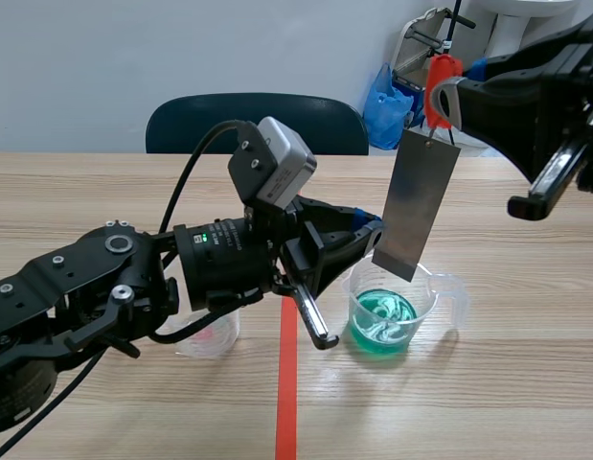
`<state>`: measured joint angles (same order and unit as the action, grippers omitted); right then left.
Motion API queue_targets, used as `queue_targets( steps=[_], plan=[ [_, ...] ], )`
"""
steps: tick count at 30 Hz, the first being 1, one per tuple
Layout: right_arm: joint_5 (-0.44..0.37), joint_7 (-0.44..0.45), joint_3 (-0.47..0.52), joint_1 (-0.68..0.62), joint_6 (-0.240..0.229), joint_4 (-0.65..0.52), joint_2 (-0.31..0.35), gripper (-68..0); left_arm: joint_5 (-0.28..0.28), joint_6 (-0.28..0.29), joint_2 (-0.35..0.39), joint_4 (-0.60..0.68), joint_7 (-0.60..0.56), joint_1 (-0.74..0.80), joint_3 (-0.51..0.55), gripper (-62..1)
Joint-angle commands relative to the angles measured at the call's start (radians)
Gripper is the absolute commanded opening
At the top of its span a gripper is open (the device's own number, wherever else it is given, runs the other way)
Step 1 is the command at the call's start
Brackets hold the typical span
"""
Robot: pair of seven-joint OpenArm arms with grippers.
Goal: Do the redox reaction experiment
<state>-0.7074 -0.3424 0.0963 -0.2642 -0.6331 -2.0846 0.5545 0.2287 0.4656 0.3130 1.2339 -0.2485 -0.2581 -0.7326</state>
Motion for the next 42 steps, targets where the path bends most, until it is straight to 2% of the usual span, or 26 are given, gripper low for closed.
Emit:
queue_targets(
  steps=[1,12,30,36,42],
  plan=[
    [-0.012,0.015,0.008,0.01,0.003,-0.019,0.007,-66.9,0.014,-0.008,-0.005,0.006,-0.008,-0.008,0.002,-58.2],
    [-0.012,0.014,0.008,0.01,0.003,-0.019,0.007,-66.9,0.015,-0.008,-0.005,-0.069,-0.035,-0.009,0.002,-58.2],
    [-0.012,0.014,0.008,0.01,0.003,-0.019,0.007,-66.9,0.015,-0.008,-0.005,-0.07,-0.046,-0.011,0.002,-58.2],
    [-0.012,0.014,0.008,0.01,0.003,-0.019,0.007,-66.9,0.016,-0.007,0.068,-0.062,-0.061,0.006,0.015,-58.2],
    [-0.012,0.014,0.008,0.01,0.003,-0.019,0.007,-66.9,0.022,-0.007,0.24,0.027,-0.146,0.121,0.146,-58.2]
  ],
)
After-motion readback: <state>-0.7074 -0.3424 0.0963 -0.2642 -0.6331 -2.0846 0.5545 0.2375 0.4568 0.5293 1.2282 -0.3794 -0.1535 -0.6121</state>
